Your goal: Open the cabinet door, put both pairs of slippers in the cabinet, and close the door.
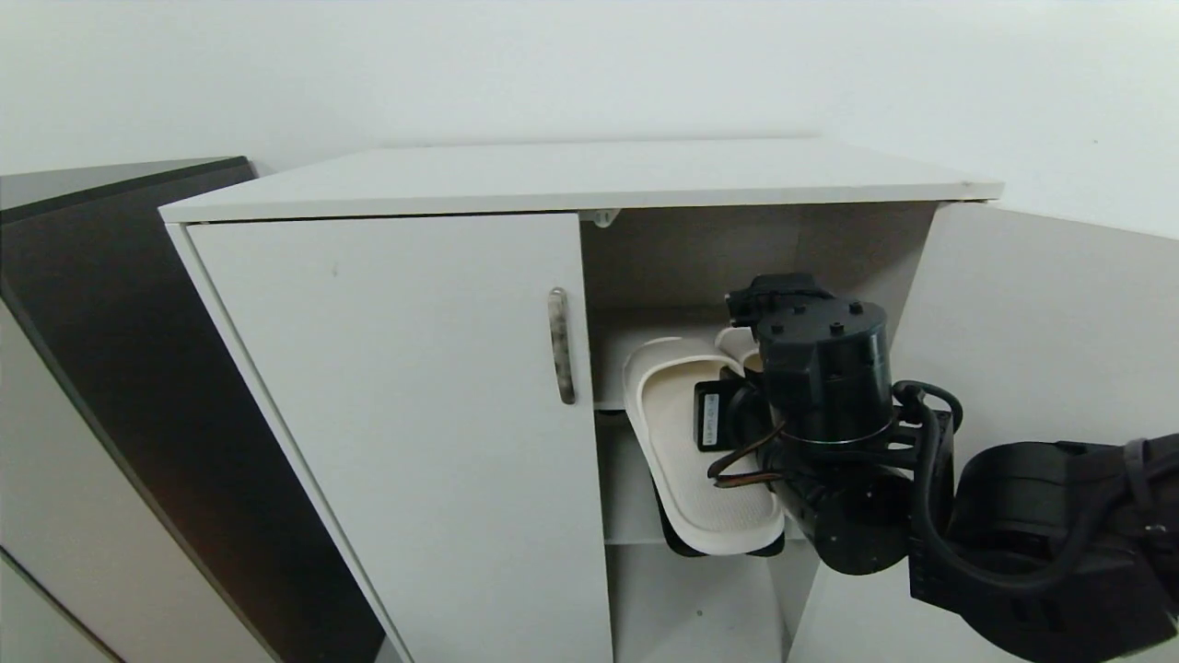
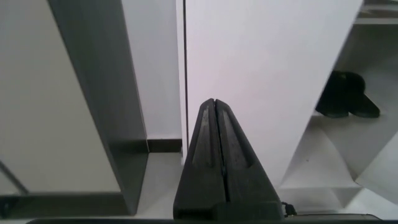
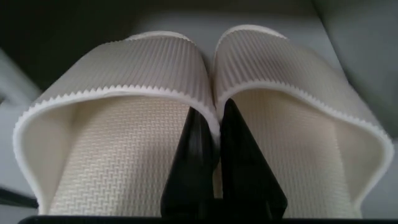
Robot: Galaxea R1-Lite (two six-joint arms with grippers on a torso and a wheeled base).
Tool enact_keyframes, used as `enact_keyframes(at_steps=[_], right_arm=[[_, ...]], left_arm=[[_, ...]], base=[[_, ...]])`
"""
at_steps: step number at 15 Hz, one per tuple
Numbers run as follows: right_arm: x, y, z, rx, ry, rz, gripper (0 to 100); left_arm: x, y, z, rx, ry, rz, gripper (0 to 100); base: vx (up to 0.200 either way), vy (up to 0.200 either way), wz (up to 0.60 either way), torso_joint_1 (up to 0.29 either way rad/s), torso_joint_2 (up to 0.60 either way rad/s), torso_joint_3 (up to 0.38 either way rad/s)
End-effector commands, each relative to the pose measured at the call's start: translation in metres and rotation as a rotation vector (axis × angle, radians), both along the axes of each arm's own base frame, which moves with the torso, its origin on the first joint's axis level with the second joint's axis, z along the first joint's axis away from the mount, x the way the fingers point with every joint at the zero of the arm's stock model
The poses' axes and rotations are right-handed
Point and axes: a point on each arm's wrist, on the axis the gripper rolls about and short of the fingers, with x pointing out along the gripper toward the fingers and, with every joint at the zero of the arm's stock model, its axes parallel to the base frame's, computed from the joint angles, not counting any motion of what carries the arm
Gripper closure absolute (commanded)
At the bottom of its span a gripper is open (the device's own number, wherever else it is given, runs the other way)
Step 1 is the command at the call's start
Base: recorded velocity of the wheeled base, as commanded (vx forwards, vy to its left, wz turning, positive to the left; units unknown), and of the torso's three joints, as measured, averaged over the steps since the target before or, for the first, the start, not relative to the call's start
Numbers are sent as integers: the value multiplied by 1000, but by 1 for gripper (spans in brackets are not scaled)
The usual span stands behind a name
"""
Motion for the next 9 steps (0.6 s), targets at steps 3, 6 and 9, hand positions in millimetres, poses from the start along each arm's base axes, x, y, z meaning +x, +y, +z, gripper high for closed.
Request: enact_keyframes(at_steps=[3,6,9], right_arm=[[3,4,-7,-19,4,-28,100],[33,8,-12,-14,0,-77,100],[76,11,-17,4,-6,-88,100]], left_arm=[[0,0,0,0,0,0,100],[0,0,0,0,2,0,100],[0,0,0,0,2,0,100]], base=[[0,0,0,0,0,0],[0,0,0,0,0,0],[0,0,0,0,0,0]])
